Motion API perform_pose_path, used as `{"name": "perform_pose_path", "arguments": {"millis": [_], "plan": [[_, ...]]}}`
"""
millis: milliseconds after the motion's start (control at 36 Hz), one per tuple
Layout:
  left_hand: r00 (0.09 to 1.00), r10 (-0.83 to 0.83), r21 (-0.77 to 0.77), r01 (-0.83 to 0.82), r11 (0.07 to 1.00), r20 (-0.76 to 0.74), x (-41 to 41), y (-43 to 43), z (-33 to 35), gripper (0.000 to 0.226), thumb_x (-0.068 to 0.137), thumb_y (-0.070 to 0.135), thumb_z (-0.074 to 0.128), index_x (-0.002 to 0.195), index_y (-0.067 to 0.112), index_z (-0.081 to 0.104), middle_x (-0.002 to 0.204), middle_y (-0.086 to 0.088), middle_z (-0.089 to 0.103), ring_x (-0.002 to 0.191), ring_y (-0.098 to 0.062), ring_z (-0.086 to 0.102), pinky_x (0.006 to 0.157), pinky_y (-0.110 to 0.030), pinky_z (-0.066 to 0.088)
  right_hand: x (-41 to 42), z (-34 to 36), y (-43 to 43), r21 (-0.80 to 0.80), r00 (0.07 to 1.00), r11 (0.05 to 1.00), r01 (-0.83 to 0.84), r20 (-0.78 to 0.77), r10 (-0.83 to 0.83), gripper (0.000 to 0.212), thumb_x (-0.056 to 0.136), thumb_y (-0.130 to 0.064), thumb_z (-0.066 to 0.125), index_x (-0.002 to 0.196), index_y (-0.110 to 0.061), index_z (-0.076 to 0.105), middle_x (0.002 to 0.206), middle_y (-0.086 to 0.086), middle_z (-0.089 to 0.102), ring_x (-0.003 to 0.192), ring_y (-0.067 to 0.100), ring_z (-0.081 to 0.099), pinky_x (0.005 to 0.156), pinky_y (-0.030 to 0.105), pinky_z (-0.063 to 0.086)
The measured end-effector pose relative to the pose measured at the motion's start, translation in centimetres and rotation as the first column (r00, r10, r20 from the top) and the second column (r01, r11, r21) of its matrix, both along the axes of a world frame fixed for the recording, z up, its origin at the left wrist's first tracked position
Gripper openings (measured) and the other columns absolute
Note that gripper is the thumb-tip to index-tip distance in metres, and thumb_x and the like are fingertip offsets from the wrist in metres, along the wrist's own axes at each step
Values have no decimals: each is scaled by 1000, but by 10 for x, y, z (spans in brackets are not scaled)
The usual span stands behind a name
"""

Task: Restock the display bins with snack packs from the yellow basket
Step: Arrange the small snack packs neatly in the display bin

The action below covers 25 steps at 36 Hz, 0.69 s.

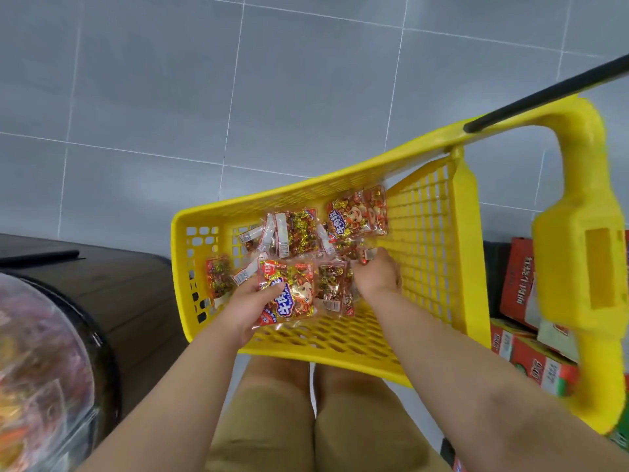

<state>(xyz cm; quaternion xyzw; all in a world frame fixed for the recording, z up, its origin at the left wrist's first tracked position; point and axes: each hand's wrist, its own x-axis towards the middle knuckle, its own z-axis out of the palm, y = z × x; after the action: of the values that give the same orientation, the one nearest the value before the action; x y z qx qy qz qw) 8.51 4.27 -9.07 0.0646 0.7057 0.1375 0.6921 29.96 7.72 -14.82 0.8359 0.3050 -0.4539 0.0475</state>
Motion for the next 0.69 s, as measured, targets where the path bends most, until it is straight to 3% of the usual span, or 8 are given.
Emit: {"name": "perform_pose_path", "arguments": {"millis": [83, 222, 306, 389, 444, 583, 639, 694], "plan": [[998, 30, 8, -29, 1000, -56, -10, -9, -8, 18, 91, 15, 65, 109, 20, 64, 92, -4, 76, 83, -22, 73, 76, -38, 58, -6, -20, 3, -121, 997, 993, -3, -78, -6, 48, 90, -25, 59, 131, -6, 41, 119, 13, 57, 104, 30, 60, 75, 30, 48], [995, 74, 20, -72, 997, -60, -19, -18, -16, 19, 91, 15, 64, 109, 22, 62, 95, -5, 76, 85, -24, 73, 75, -38, 57, -2, -38, 5, -112, 1000, 993, -22, 20, 24, 38, 92, -21, 55, 125, -5, 48, 119, 15, 60, 104, 31, 61, 73, 29, 46], [990, 126, 21, -125, 992, -68, -21, -17, -20, 14, 91, 13, 63, 104, 17, 64, 87, -5, 76, 75, -20, 74, 59, -30, 57, -1, -41, 3, -131, 992, 986, -104, 52, 111, 37, 94, -15, 50, 128, -3, 43, 124, 17, 56, 110, 34, 57, 81, 34, 47], [982, 164, 17, -163, 987, -92, -20, -15, -22, 9, 93, 20, 61, 101, 18, 65, 86, -4, 76, 73, -18, 74, 58, -28, 56, 3, -34, -2, -111, 985, 982, -150, 66, 158, 36, 93, -9, 43, 129, -7, 42, 126, 17, 53, 113, 35, 54, 86, 36, 45], [980, 174, 17, -173, 985, -99, -18, -12, -23, 10, 94, 25, 59, 100, 19, 65, 85, -2, 77, 75, -17, 74, 62, -29, 57, 7, -25, -7, -75, 967, 971, -228, 96, 234, 35, 91, -12, 43, 125, -8, 45, 124, 16, 53, 112, 34, 52, 90, 39, 46], [980, 192, 34, -190, 981, -59, -8, -2, -19, 10, 95, 25, 60, 101, 20, 65, 93, -3, 76, 85, -19, 73, 78, -35, 55, 13, 19, -14, 126, 957, 952, -280, 116, 267, 32, 94, -7, 41, 125, -5, 43, 107, 19, 62, 91, 34, 62, 63, 33, 46], [988, 145, 22, -144, 989, -47, -3, 2, -16, 13, 96, 26, 59, 107, 20, 62, 102, -4, 74, 93, -19, 70, 80, -33, 52, 15, 39, -17, 253, 975, 941, -222, 45, 218, 31, 98, -13, 42, 128, -7, 43, 105, 11, 62, 86, 28, 61, 62, 31, 45], [993, 118, 41, -117, 992, -10, 2, 7, -14, 15, 96, 22, 57, 110, 19, 62, 103, -6, 74, 90, -20, 72, 74, -34, 56, 15, 56, -18, 344, 986, 935, -88, -106, 132, 21, 99, -19, 42, 119, -13, 48, 88, -2, 55, 78, 18, 52, 61, 31, 42]]}}
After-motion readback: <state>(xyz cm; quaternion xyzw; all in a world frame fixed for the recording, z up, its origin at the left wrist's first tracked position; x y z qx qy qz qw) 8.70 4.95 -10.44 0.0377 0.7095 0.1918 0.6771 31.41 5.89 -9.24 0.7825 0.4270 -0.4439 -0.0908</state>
